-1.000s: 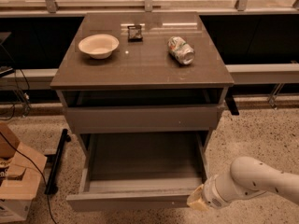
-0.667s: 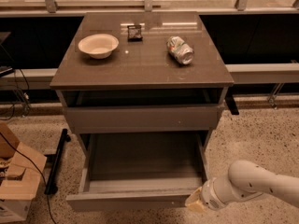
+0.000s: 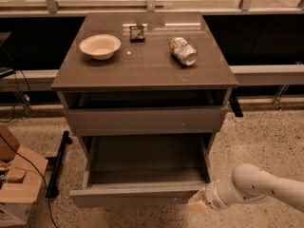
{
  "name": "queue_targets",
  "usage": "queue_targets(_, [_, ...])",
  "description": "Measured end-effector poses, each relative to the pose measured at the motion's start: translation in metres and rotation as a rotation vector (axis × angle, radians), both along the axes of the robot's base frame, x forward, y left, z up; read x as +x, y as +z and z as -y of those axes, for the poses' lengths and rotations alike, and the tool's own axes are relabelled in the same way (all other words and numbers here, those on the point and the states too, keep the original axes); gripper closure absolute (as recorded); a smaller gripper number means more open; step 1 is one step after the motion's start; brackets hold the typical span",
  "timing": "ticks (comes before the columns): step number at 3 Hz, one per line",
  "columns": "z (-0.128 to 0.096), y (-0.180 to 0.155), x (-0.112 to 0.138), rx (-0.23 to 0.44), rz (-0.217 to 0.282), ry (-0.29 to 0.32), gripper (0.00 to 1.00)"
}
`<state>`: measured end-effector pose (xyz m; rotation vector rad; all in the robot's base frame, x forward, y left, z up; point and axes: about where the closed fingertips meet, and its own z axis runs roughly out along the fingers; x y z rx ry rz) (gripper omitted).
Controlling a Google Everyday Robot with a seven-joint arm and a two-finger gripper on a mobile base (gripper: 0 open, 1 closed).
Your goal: Close middle drawer
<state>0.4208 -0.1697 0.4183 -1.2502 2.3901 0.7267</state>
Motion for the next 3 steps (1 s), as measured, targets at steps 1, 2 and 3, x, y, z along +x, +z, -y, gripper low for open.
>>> queue_targets(1, [-0.005, -0.001, 0.026, 0.034, 0.025, -0.013, 1.0])
queue_targets(2, [-0.005, -0.001, 0.026, 0.034, 0.025, -0.014, 1.0])
queue_targets(3, [-0.008, -0.004, 0.036, 0.013, 0.097, -0.047, 1.0])
